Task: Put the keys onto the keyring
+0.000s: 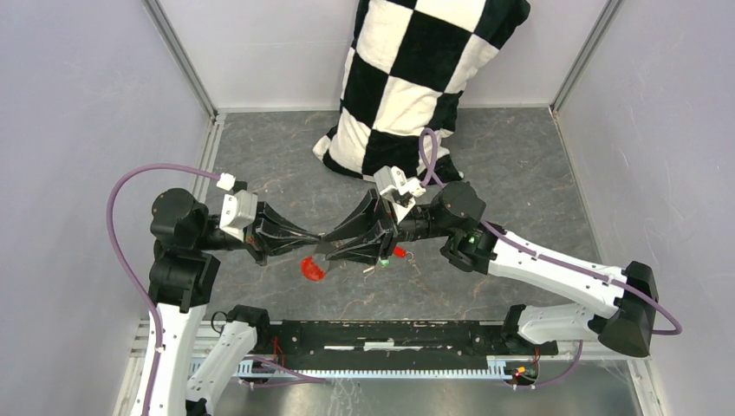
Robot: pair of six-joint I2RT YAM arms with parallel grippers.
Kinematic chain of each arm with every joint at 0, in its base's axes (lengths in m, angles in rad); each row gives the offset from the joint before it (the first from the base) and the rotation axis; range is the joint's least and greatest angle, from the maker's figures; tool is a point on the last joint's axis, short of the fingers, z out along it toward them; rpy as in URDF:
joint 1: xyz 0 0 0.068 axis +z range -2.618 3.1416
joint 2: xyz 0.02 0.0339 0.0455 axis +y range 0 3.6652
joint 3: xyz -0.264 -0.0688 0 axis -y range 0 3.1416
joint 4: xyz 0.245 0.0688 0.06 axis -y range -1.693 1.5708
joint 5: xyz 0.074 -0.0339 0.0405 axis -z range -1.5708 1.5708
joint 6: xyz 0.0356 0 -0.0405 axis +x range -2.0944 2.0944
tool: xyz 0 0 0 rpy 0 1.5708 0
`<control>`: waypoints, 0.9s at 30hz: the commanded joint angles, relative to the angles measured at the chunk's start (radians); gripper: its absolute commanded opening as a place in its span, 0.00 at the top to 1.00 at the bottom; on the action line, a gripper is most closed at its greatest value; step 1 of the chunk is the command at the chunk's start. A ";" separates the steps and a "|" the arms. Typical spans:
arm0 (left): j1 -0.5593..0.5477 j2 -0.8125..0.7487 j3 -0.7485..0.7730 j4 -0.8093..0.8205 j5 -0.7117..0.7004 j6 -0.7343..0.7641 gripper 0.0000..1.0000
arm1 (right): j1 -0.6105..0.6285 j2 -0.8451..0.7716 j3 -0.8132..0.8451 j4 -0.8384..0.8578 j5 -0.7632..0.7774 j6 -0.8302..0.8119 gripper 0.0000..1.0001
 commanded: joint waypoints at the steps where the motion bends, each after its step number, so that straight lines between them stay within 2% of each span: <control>1: -0.003 -0.014 0.022 0.032 0.026 -0.021 0.98 | -0.002 -0.012 0.003 0.008 0.022 -0.023 0.58; 11: -0.003 -0.019 0.031 -0.011 0.027 0.037 0.98 | -0.005 -0.093 -0.003 -0.098 0.078 -0.115 0.54; 20: -0.002 -0.025 0.032 -0.013 0.027 0.043 0.98 | -0.003 -0.059 -0.014 -0.068 0.072 -0.086 0.54; 27: -0.002 -0.031 0.026 -0.013 0.027 0.051 0.98 | -0.003 -0.021 -0.006 -0.028 0.051 -0.057 0.58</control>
